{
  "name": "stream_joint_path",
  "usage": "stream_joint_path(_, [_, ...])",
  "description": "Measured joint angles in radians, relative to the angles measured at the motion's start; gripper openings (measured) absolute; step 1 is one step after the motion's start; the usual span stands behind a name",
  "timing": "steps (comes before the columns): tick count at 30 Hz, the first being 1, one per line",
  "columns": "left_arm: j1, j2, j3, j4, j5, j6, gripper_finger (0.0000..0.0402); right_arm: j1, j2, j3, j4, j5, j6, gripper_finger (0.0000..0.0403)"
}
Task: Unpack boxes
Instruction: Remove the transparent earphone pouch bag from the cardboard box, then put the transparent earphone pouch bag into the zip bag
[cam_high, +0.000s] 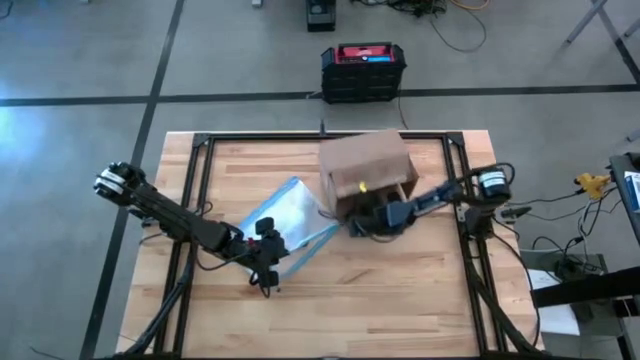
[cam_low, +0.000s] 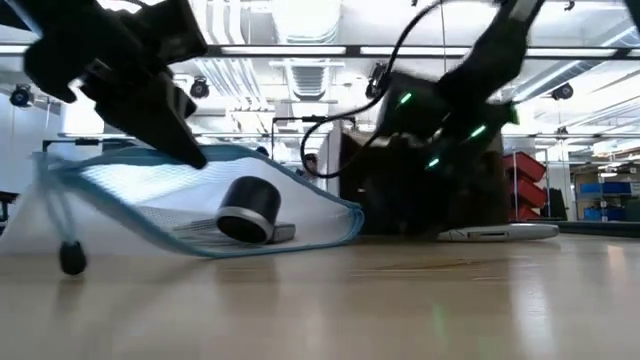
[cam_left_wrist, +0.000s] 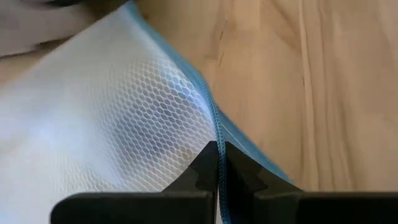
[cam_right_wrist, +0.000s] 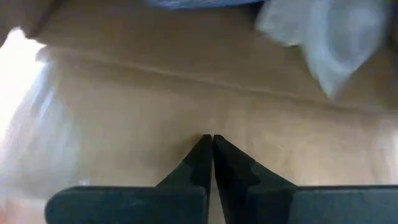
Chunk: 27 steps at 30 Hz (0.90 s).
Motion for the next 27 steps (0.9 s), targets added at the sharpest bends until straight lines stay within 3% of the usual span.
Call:
stream_joint_path(2, [-0.005,-0.006,0.0,-0.001,0.0,-0.002,0.0,0.048,-0.038,-0.005,-0.063,0.022,0.062,0.0])
stream_joint_path(7, [-0.004,-0.011,0.0,0.005,-0.012,0.042,0.0,0.081,-0.08,-0.004,-0.034,0.106,0.076,0.0])
stream_joint_path(18, [-0.005,-0.012,0.0,-0.008,-0.016,0.024,0.0,0.046,-0.017,-0.018,-0.011,0.194,0.031,0.0])
stream_joint_path(24, [-0.005,-0.015,0.0,-0.076,-0.012,-0.021,0.0,0.037,-0.024,-0.018,-0.087,0.306,0.198,0.0])
stream_joint_path(27, [-0.005,-0.018,0.0,-0.113,-0.004,-0.064,0.0,0.037,-0.052,-0.018,-0.101,0.292,0.19,0.0])
